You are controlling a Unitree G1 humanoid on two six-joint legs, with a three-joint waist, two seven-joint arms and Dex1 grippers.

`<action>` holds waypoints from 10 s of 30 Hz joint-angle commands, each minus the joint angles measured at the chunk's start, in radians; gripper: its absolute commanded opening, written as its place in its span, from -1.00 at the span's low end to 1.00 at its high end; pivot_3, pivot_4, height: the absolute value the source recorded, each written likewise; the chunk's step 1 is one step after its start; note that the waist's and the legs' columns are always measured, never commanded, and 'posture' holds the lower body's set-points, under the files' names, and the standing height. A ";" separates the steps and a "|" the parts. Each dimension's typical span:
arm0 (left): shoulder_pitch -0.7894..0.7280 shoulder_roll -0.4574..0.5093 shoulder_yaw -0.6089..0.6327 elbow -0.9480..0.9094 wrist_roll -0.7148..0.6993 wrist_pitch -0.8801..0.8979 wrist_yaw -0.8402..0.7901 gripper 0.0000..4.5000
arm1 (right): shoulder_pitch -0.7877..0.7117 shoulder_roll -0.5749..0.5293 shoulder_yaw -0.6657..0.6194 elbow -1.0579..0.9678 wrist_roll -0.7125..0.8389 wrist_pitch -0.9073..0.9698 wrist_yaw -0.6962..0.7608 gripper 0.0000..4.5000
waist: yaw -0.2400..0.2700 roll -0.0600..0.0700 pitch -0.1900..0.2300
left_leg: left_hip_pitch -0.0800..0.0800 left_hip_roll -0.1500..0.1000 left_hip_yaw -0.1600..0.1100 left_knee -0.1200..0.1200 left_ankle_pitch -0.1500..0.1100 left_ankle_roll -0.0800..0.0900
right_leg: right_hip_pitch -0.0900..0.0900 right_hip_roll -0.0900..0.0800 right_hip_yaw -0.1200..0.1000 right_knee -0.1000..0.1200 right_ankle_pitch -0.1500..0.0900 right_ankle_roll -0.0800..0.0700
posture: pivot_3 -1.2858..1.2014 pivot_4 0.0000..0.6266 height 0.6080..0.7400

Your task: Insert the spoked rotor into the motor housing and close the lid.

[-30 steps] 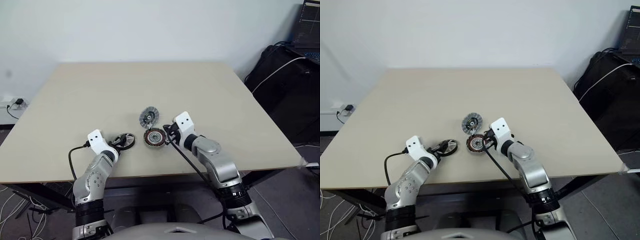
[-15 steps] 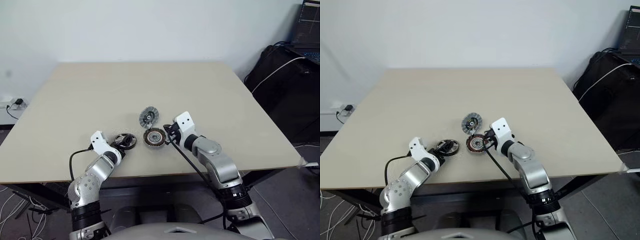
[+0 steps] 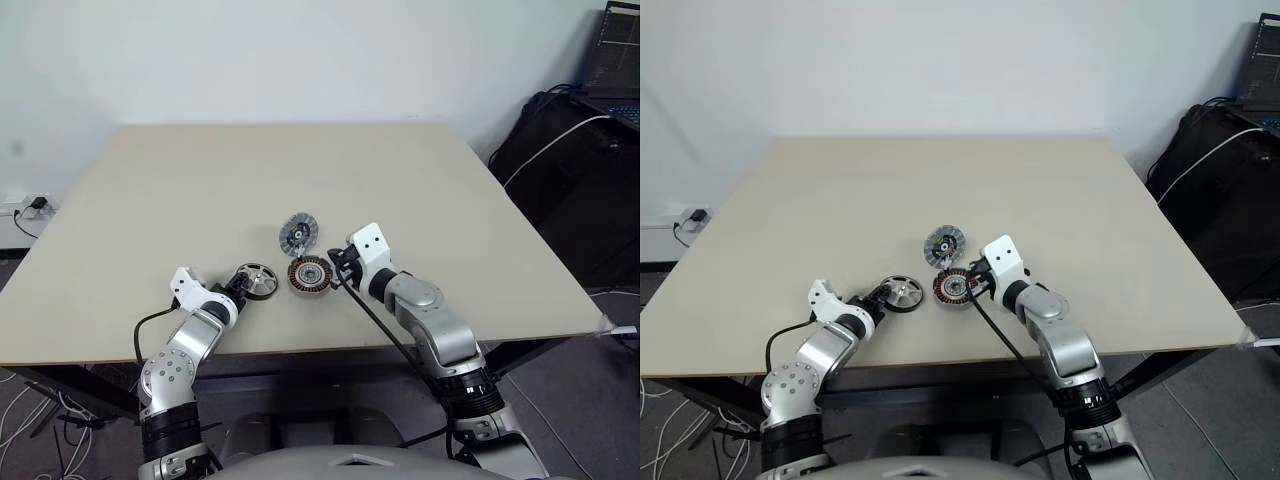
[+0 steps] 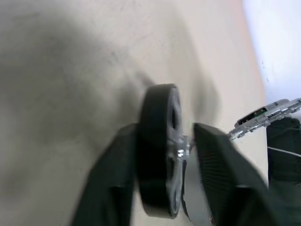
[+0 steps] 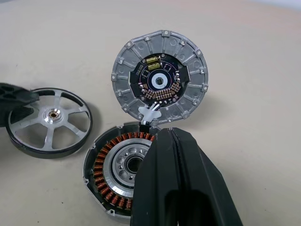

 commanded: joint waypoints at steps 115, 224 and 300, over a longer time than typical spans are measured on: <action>0.275 0.217 -0.518 0.112 0.991 -0.870 -0.475 -0.99 | -0.180 0.093 0.099 0.358 -0.056 -0.084 -0.007 -1.00 | 0.000 0.008 0.000 | -0.007 0.002 0.003 0.003 -0.002 0.004 | -0.012 -0.007 -0.003 0.000 0.002 0.000 | 0.03 -1.00 1.00; 0.271 0.105 -0.530 0.179 1.010 -0.819 -0.501 -1.00 | -0.205 0.086 0.160 -0.061 0.016 0.506 0.074 0.14 | 0.000 0.009 -0.003 | -0.015 -0.001 0.003 0.009 0.000 0.010 | -0.017 -0.012 -0.006 0.001 0.009 0.004 | 0.03 -1.00 1.00; 0.269 0.057 -0.516 0.196 0.974 -0.826 -0.499 -1.00 | -0.335 -0.275 0.423 0.139 -0.360 -0.064 0.783 -0.96 | 0.013 0.009 -0.004 | -0.015 -0.001 0.003 0.012 0.000 0.012 | -0.016 -0.013 -0.007 0.001 0.010 0.004 | 0.03 -1.00 1.00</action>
